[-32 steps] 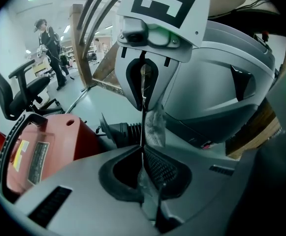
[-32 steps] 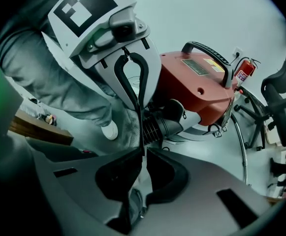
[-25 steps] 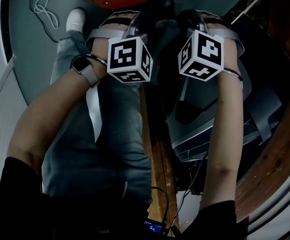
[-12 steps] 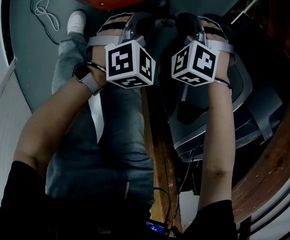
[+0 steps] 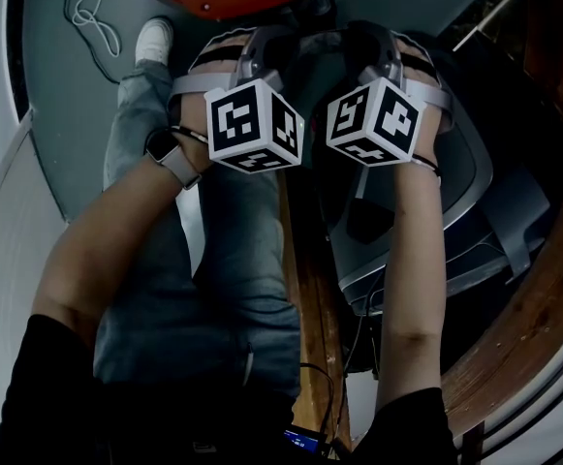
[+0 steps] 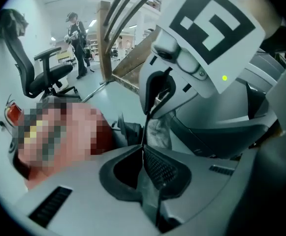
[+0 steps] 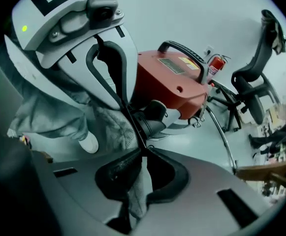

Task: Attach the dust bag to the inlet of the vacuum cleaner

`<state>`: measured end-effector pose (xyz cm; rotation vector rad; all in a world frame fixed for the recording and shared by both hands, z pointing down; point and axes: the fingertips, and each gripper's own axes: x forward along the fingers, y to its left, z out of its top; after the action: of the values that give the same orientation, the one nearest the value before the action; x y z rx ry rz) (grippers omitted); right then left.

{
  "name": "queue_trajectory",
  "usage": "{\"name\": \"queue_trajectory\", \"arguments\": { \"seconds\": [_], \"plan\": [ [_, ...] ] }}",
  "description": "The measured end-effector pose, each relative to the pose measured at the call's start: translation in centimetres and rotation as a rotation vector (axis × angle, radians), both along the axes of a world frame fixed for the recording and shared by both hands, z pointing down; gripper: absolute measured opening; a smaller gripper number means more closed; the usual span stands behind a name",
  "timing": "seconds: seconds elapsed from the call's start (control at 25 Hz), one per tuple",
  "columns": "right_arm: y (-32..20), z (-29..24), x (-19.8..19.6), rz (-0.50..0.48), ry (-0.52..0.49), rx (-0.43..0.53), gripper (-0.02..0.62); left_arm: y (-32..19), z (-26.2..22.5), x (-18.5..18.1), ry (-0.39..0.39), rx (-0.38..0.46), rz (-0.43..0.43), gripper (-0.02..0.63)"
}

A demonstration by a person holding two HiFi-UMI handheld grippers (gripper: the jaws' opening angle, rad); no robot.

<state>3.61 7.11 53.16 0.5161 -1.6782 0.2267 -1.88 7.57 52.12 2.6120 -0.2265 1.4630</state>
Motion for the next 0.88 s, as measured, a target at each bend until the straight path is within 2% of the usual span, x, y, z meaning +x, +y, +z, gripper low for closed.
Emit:
{"name": "queue_trajectory", "arguments": {
  "seconds": [0.12,0.4,0.48,0.6,0.64,0.76,0.88],
  "plan": [
    [0.0,0.2,1.0,0.071,0.005,-0.002,0.043,-1.0,-0.2,0.9,0.008,0.018,0.017,0.020],
    [-1.5,-0.7,-1.1,-0.009,0.025,0.020,0.043,0.5,0.5,-1.2,-0.048,0.006,-0.006,0.020],
    [-1.3,-0.4,-0.7,0.026,0.009,0.017,0.043,-0.1,-0.3,-1.1,-0.037,0.036,-0.006,0.018],
    [-1.3,0.0,0.2,0.065,0.010,0.001,0.043,-3.9,-2.9,0.0,0.031,0.149,-0.041,0.014],
    [-1.4,0.0,0.3,0.058,0.016,0.002,0.043,-4.9,-3.5,0.5,0.036,0.148,-0.041,0.014],
    [-1.3,-0.2,0.2,0.041,0.028,0.003,0.043,-4.9,-3.3,1.8,0.004,0.102,0.021,0.014],
    [-1.5,-1.1,-0.2,0.048,0.021,0.034,0.042,-3.3,-2.7,1.6,-0.008,0.117,0.079,0.014]
  ]
}}
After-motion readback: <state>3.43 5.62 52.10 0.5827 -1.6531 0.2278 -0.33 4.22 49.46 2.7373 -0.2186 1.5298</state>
